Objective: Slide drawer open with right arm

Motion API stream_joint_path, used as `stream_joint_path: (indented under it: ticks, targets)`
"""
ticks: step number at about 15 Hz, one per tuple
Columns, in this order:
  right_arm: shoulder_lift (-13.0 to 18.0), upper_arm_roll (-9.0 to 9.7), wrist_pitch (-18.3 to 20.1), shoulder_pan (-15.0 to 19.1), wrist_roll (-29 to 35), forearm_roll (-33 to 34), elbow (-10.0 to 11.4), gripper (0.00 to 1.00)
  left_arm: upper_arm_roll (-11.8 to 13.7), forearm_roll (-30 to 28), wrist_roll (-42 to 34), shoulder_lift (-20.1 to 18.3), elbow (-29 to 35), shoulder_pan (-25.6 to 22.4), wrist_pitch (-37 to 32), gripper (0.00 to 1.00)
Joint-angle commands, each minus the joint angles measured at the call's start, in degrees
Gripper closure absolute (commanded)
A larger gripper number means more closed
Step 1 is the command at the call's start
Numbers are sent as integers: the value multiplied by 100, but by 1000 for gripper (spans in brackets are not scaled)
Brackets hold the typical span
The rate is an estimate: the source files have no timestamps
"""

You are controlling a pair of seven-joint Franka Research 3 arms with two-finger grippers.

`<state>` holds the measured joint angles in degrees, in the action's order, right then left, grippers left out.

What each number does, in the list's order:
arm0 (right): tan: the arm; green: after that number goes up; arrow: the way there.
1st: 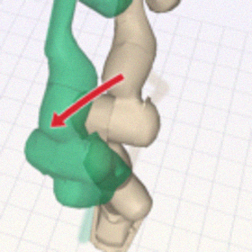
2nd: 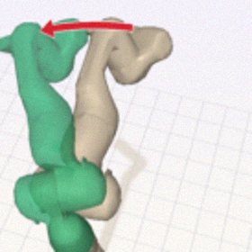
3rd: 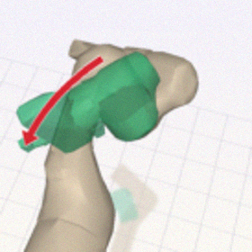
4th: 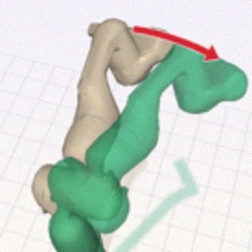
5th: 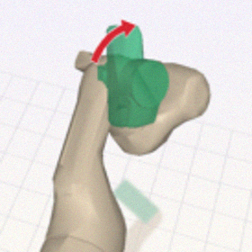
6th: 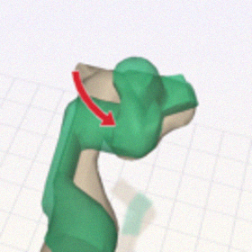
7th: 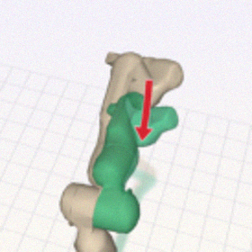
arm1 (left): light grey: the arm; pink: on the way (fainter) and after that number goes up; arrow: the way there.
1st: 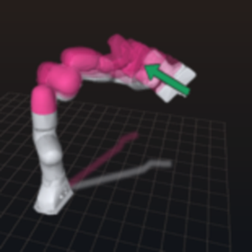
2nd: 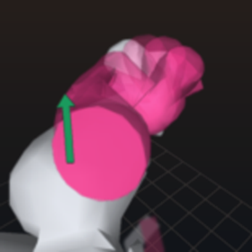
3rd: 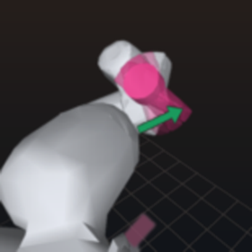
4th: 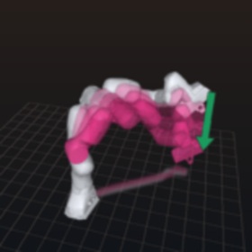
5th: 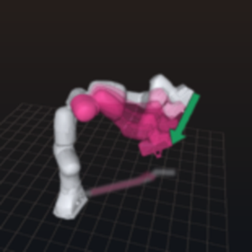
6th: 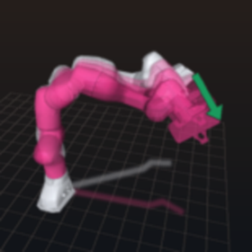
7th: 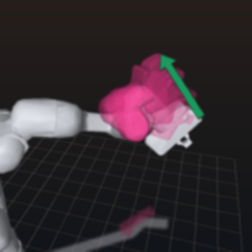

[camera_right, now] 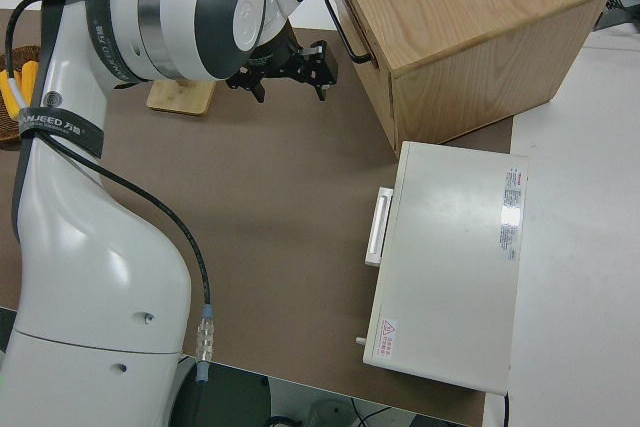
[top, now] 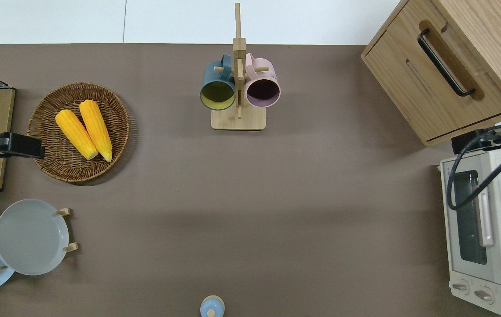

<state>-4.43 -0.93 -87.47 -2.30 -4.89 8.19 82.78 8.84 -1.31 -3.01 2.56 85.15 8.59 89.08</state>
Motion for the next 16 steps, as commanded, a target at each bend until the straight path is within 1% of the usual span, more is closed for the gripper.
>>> stream_joint_path:
  ticks: [1, 4, 5, 6, 7, 9, 11, 13, 14, 16]
  targets:
    - [-304, 58, 99, -384, -74, 971, -333, 13, 92, 78, -33, 69, -112, 99, 4, 5]
    - [-532, 58, 46, -605, -109, 1728, -394, 13, 92, 78, -33, 69, -112, 99, 4, 5]
    - [-646, 67, 45, -657, -109, 1938, -499, 13, 92, 87, -33, 69, -112, 99, 4, 5]
    - [-742, 67, 37, -736, -118, 2202, -535, 13, 92, 87, -33, 69, -112, 99, 4, 5]
    - [-796, 76, -85, -807, -127, 2474, -535, 13, 92, 78, -33, 69, -112, 99, 4, 5]
    - [-962, 102, -497, -869, -127, 3036, -491, 13, 92, 78, -33, 69, -112, 99, 4, 5]
    - [-1121, 102, -841, -939, -127, 3441, -439, 13, 92, 78, -33, 69, -112, 99, 4, 5]
    - [-1183, 102, -1078, -1044, -118, 3951, -298, 13, 92, 78, -33, 69, -112, 99, 4, 2]
    - [-1226, 111, -1193, -1097, -74, 4171, -263, 13, 92, 78, -33, 69, -112, 99, 4, 5]
    - [-1305, 198, -1264, -1115, -30, 4488, -254, 13, 92, 87, -33, 69, -112, 99, 4, 2]
